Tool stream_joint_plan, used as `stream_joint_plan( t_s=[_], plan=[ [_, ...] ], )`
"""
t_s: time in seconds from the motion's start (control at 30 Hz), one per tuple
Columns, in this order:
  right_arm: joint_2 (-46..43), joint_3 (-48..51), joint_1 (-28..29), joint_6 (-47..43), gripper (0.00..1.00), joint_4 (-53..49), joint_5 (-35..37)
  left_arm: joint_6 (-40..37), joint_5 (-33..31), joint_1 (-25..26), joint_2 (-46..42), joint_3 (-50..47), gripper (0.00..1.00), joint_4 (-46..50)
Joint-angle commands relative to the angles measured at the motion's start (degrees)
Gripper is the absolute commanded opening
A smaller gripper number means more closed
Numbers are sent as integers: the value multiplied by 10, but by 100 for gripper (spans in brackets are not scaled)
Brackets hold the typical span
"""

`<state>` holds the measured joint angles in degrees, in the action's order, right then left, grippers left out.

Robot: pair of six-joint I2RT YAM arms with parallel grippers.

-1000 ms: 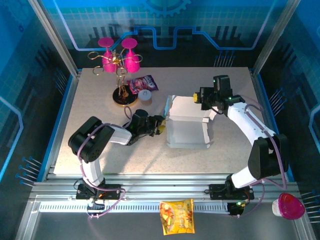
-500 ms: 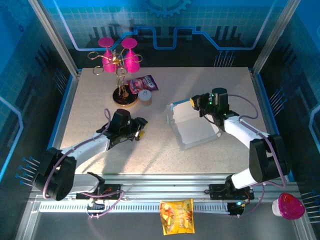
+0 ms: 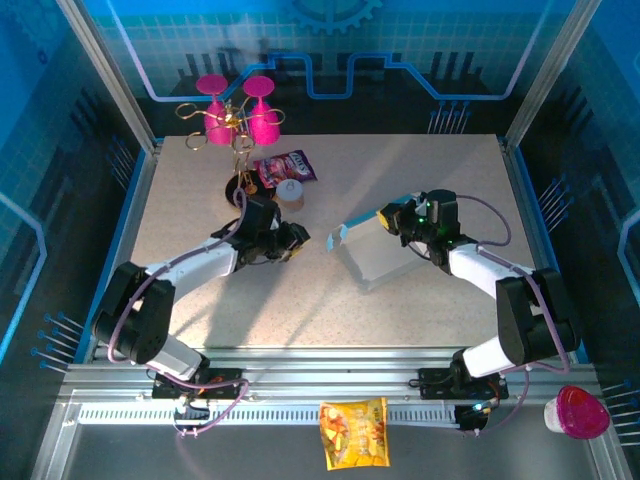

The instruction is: Fold the paper box

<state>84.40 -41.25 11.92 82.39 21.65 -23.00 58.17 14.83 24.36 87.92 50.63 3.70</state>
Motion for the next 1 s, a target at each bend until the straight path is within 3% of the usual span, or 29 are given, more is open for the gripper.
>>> stream_joint_plan(
  t_s=[0.0, 0.17, 0.33, 0.63, 0.97],
  plan=[
    [20, -29, -9, -15, 0, -13, -12, -112, -1, 5, 17, 53, 29, 42],
    [45, -88, -10, -31, 0, -129, -18, -283, -14, 21, 46, 105, 27, 74],
    [66, -122, -10, -33, 0, -154, -24, -410, 7, 38, 55, 84, 30, 10],
    [101, -163, -10, -33, 0, -174, -45, -496, 27, 39, 106, 73, 33, -64],
    [135, -199, -15, -41, 0, -177, -61, -508, 55, 39, 152, 83, 35, -128]
  ],
)
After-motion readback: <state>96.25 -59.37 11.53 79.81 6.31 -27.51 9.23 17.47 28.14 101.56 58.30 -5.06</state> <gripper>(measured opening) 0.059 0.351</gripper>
